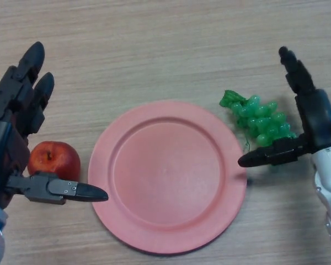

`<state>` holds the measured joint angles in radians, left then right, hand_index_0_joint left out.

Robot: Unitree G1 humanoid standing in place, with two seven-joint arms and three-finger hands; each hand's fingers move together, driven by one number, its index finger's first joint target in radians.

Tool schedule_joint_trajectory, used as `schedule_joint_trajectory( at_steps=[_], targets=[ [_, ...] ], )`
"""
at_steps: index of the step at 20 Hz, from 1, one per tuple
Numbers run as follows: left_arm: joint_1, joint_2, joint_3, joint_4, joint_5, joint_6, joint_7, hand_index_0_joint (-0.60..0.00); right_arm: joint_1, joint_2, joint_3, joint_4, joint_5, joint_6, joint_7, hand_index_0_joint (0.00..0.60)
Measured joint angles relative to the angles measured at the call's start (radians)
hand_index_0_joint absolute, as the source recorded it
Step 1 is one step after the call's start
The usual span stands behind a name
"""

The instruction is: Pick up the green grapes and place it on the plate

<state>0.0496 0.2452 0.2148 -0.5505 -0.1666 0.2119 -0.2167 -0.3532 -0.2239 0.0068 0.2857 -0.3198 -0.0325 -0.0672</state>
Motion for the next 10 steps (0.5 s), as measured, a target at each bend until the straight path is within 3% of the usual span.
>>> schedule_joint_trajectory(
  at_steps=[3,4,6,10],
  targets=[
    [0.001,0.0,0.0,-0.003,-0.001,0.0,-0.001,0.0,-0.028,-0.004,0.011,0.072,-0.049,-0.046,-0.044,0.551],
    [0.007,0.0,0.001,-0.003,-0.002,0.0,-0.001,0.0,-0.055,-0.029,0.039,0.149,-0.153,-0.073,-0.066,0.6],
    [0.017,-0.001,0.008,-0.003,-0.002,0.0,-0.002,0.0,-0.062,-0.048,0.05,0.178,-0.277,-0.094,-0.064,0.6],
    [0.021,-0.006,0.008,-0.003,-0.001,0.0,-0.002,0.0,-0.066,-0.052,0.051,0.179,-0.337,-0.094,-0.06,0.6]
  ],
)
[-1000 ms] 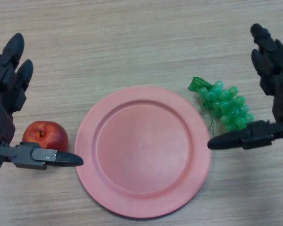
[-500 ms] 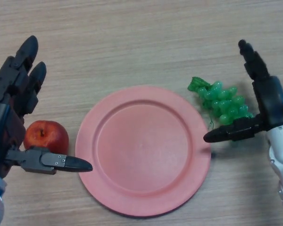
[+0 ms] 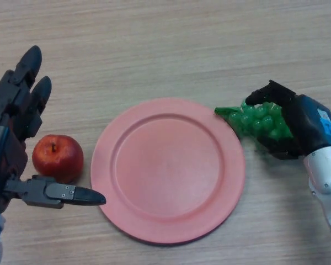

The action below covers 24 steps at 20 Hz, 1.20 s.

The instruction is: Pick up the green grapes and place it on the plate

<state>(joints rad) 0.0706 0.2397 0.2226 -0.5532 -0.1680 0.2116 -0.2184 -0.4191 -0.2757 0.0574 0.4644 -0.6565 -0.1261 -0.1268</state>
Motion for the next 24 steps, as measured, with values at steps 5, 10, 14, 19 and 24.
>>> schedule_joint_trajectory(
  at_steps=[5,10,14,19,24],
  targets=[
    [0.008,-0.006,0.005,0.0,0.0,-0.005,0.0,0.0,0.021,0.004,-0.002,-0.288,0.016,0.129,0.136,0.6],
    [0.016,-0.01,0.025,-0.004,-0.015,-0.007,0.0,0.0,-0.014,0.079,0.113,-0.634,0.161,0.385,0.252,0.6],
    [0.019,-0.014,0.032,0.0,-0.048,-0.022,0.003,0.0,-0.054,0.082,0.368,-0.73,0.123,0.44,0.264,0.6],
    [0.038,-0.014,0.038,0.005,-0.047,-0.033,0.01,0.0,-0.056,0.078,0.453,-0.777,0.124,0.458,0.264,0.15],
    [0.056,-0.026,0.038,0.019,-0.046,-0.057,0.01,0.0,-0.035,0.076,0.45,-0.866,0.131,0.454,0.268,0.0]
  ],
)
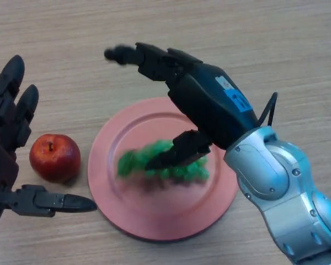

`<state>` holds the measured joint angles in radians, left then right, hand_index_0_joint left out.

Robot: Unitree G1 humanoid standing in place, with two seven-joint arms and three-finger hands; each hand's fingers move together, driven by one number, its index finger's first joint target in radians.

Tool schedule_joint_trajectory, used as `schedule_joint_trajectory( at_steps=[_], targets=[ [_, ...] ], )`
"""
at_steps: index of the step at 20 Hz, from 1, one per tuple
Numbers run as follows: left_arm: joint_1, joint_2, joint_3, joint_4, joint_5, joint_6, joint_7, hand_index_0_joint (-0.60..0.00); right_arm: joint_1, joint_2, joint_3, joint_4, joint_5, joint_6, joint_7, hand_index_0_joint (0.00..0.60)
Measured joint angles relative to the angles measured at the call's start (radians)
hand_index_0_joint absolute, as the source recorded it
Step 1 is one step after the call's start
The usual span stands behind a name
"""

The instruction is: Pick up the green grapes and place it on the plate

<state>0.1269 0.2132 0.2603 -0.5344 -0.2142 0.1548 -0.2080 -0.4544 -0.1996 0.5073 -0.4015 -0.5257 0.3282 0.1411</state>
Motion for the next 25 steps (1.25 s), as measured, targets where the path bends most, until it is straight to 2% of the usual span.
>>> schedule_joint_trajectory(
  at_steps=[3,5,8,10,13,15,18,25],
  targets=[
    [0.01,-0.003,0.0,-0.035,-0.001,0.0,-0.001,0.0,0.078,0.0,-0.071,-0.095,0.088,0.017,0.062,0.0],
    [0.01,-0.003,-0.002,-0.046,-0.002,0.0,-0.004,0.0,0.127,0.001,-0.165,-0.186,0.156,0.076,0.077,0.0],
    [0.004,-0.003,-0.001,-0.087,-0.012,0.003,-0.017,0.0,0.244,0.004,-0.349,-0.339,0.349,0.185,0.082,0.0],
    [-0.005,-0.003,0.0,-0.092,-0.012,0.009,-0.025,0.0,0.337,0.004,-0.417,-0.381,0.452,0.186,0.097,0.0],
    [-0.013,-0.003,-0.001,-0.098,-0.013,0.052,-0.025,0.0,0.424,-0.005,-0.441,-0.428,0.539,0.186,0.095,0.0],
    [-0.026,0.001,-0.001,-0.107,-0.013,0.07,-0.025,0.0,0.441,-0.012,-0.478,-0.436,0.611,0.185,0.074,0.0],
    [-0.032,0.01,0.0,-0.127,-0.033,0.074,-0.025,0.0,0.444,-0.017,-0.534,-0.436,0.608,0.185,0.007,0.0],
    [-0.043,0.013,-0.001,-0.157,-0.032,0.109,-0.025,0.0,0.453,-0.017,-0.51,-0.436,0.608,0.185,-0.021,0.0]
  ],
)
